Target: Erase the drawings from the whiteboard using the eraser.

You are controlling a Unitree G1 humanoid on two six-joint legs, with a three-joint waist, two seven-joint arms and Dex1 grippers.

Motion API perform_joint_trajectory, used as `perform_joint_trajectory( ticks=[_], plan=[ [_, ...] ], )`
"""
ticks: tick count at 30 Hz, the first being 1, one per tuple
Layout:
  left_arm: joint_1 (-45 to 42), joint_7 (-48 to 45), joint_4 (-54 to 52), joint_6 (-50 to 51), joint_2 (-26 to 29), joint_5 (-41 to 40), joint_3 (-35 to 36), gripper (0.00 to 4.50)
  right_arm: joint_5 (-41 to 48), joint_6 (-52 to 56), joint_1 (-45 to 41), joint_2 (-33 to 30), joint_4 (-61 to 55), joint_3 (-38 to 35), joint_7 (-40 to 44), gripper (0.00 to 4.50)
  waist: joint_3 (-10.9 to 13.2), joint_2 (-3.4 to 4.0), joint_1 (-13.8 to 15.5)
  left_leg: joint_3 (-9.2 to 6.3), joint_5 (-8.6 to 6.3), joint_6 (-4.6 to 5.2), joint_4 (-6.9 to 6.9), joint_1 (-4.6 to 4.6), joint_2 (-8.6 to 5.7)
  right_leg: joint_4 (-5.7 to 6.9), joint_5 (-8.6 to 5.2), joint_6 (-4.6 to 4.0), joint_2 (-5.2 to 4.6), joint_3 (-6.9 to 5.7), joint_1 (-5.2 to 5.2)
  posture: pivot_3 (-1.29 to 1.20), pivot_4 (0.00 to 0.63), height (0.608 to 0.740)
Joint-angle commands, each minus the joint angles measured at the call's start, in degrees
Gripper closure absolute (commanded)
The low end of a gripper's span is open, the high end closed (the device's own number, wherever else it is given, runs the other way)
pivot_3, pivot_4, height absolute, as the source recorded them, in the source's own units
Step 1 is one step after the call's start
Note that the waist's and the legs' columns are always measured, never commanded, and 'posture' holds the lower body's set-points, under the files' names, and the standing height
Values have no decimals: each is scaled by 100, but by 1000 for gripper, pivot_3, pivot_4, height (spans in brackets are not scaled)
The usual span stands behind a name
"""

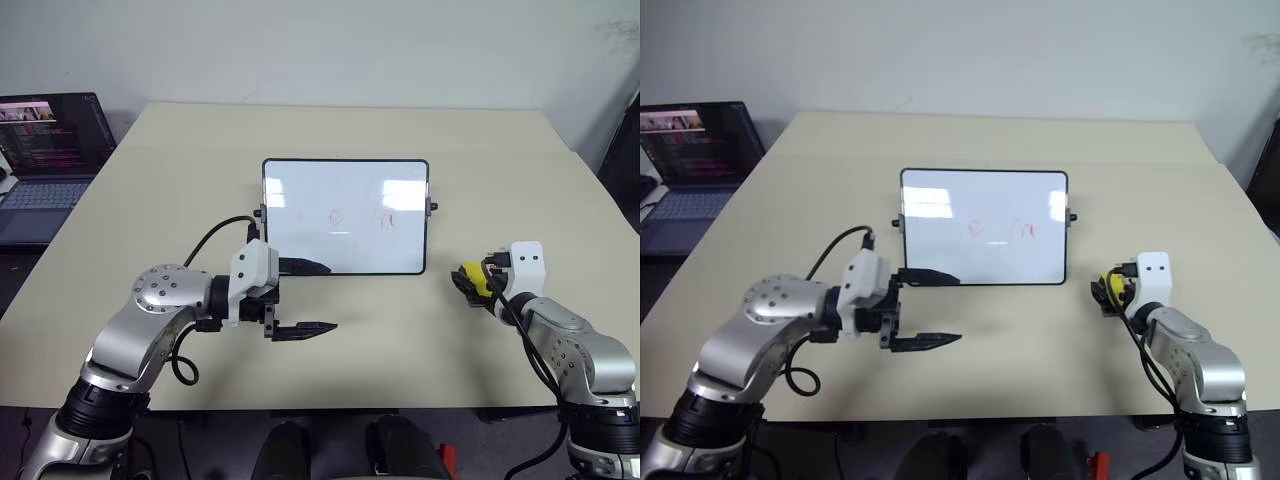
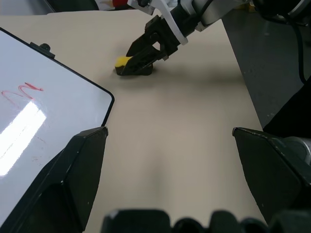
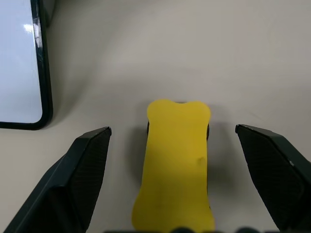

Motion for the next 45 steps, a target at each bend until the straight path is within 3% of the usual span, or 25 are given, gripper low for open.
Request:
perform_joint_trajectory(
  ticks=[1,2,10,15,21,30,41,45],
  plan=[
    [39,-7,-86,-122,67,7,158,0,-107,-192,-146,12,12,-157,38,375,0,0,0,0,0,0,0,0,0,0,0,0,0,0,0,0,150,740],
    [51,-6,-88,-125,69,6,162,0,-128,-213,-159,25,39,-162,39,572,0,0,1,0,0,0,0,0,0,0,0,0,0,0,0,0,150,740],
    [172,71,-99,-138,68,43,210,0,-284,-272,-208,59,173,-86,124,3364,0,0,2,0,0,0,0,0,0,1,0,0,0,0,0,0,150,740],
    [347,313,-158,-86,-2,70,284,0,-424,-342,-226,54,205,-7,203,3409,0,0,2,-1,0,0,1,1,1,2,0,0,0,-1,0,0,150,740],
    [496,1814,-187,326,-428,303,804,0,-603,-548,-155,-51,-16,66,411,3409,0,0,0,-2,0,0,2,0,1,3,0,0,-2,-1,0,0,150,740],
    [1034,2551,-863,1049,-246,191,1424,0,-74,-330,-17,-326,-1375,396,1426,3409,2,2,2,-8,0,0,1,0,4,4,1,-1,-11,-6,0,0,150,740],
    [1091,2852,-613,1424,223,619,1671,0,239,22,-1515,32,-1496,1247,1642,3409,4,1,-5,-10,0,0,1,3,4,6,3,-6,-10,-8,0,0,150,740],
    [914,3147,-432,1727,234,736,1757,0,-434,-554,-2376,189,-875,2292,1903,3409,5,3,-18,-9,0,0,0,1,4,6,8,-14,-15,-7,-4,0,150,740]
  ],
)
